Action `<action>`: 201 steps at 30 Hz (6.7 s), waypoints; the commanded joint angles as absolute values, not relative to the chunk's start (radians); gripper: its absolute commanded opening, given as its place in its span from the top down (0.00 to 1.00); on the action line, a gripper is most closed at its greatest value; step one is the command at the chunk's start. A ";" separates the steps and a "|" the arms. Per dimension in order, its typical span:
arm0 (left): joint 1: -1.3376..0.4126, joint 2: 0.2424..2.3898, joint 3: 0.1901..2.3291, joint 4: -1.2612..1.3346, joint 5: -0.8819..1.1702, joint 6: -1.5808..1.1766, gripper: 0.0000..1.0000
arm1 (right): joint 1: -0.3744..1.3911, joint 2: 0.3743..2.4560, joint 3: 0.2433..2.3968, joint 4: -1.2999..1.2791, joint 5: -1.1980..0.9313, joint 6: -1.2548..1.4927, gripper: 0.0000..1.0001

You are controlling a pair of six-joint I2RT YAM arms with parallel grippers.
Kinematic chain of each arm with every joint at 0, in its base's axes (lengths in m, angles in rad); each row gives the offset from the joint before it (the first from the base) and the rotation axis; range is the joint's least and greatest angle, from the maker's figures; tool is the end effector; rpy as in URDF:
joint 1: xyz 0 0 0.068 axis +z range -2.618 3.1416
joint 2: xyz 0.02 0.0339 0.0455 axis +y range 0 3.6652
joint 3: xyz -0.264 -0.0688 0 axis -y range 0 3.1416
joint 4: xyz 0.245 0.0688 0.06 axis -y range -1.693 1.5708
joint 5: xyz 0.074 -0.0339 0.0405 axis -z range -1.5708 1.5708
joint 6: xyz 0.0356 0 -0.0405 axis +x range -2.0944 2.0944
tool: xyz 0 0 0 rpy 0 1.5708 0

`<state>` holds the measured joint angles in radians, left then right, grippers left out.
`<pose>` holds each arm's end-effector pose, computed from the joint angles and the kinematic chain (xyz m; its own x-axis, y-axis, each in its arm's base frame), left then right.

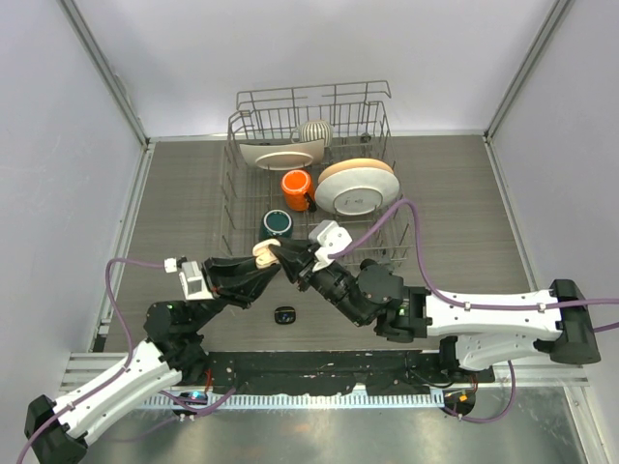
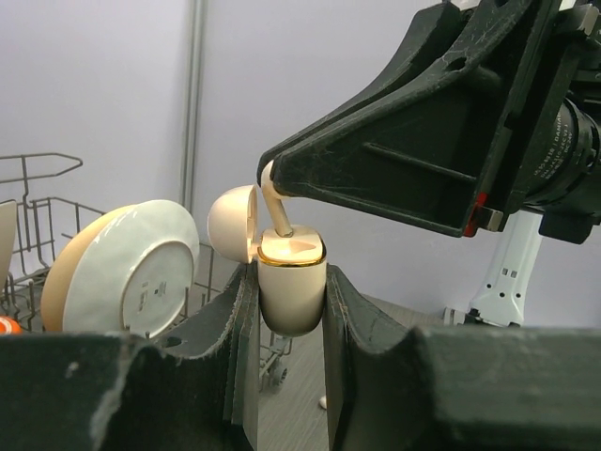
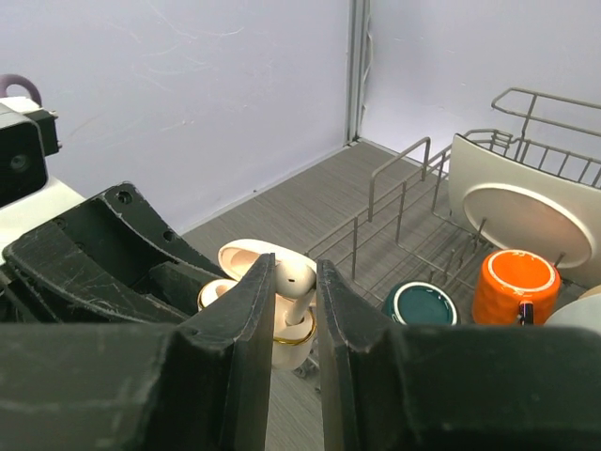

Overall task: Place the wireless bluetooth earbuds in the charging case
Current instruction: Place the earbud in the charging case, then pick up the earbud from the center of the board.

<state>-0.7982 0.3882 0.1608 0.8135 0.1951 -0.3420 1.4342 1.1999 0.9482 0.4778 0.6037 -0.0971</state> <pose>0.0778 -0.0898 0.2769 0.0903 -0.5640 -0.8208 0.8975 0.4033 -0.1784 0.0578 0.2719 0.3798 0.1021 0.1570 -0.9823 -0.7338 0.6786 0.0322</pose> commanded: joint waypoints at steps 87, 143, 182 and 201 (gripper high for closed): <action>-0.798 0.379 0.150 1.046 0.140 -0.227 1.00 | 1.394 1.137 1.060 0.026 0.422 -0.084 0.86; -0.798 0.181 0.138 0.844 0.210 -0.235 1.00 | 1.143 0.700 0.434 -0.682 0.740 1.192 0.35; -0.798 0.130 0.124 0.808 0.198 -0.253 1.00 | 0.822 0.888 0.288 -0.351 0.364 1.032 0.44; -0.796 0.130 0.123 0.808 0.192 -0.259 1.00 | 0.899 0.951 0.347 -0.434 0.341 1.095 0.48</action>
<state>-0.7982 0.1371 0.1226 0.7895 0.2089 -0.2550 0.8616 0.9260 0.3389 -0.3630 0.3691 1.0637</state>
